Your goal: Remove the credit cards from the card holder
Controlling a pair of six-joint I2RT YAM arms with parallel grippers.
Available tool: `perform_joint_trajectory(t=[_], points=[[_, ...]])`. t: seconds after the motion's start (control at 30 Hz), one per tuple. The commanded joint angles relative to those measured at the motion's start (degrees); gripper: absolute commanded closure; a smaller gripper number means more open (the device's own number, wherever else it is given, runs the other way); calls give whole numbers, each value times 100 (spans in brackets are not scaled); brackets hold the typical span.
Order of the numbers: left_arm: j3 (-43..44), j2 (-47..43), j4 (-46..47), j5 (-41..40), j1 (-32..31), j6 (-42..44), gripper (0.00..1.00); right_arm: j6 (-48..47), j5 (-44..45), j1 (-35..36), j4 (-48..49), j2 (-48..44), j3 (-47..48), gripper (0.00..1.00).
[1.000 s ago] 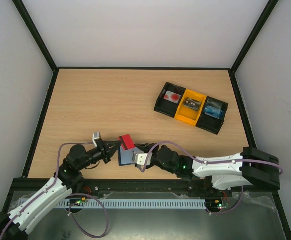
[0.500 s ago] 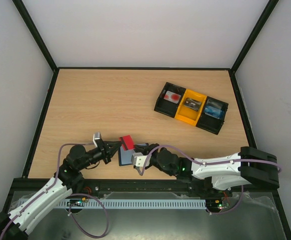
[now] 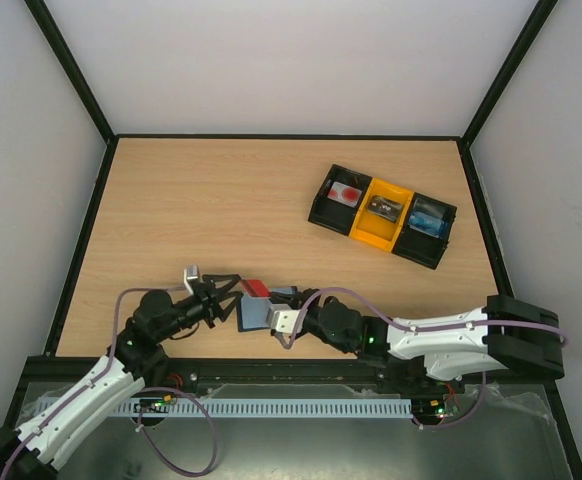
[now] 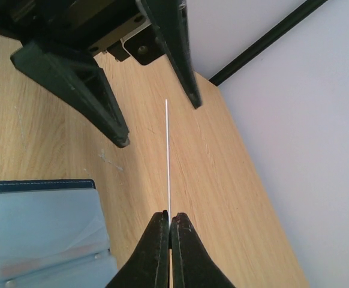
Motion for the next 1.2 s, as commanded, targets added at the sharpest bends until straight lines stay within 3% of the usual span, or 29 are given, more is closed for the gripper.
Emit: perform_joint_trajectory(t=[0.0, 0.13, 0.23, 0.47, 0.73, 1.17], points=[[357, -229, -1067, -437, 48, 907, 35, 799, -83, 60, 91, -395, -238, 98], [893, -178, -1468, -694, 57, 2076, 22, 1664, 382, 60, -88, -609, -258, 98], [1378, 22, -1882, -907, 62, 3031, 1, 2521, 693, 60, -462, -754, -103, 98], [2453, 648, -2946, -1382, 61, 4976, 0, 4579, 1780, 44, -1429, -663, 584, 98], [3229, 1334, -3331, -1488, 66, 6613, 0, 5661, 1574, -667, -2020, -523, 1303, 98], [3171, 1236, -3357, -1753, 58, 7076, 0, 6342, 1230, -2395, -2903, -244, 1959, 98]])
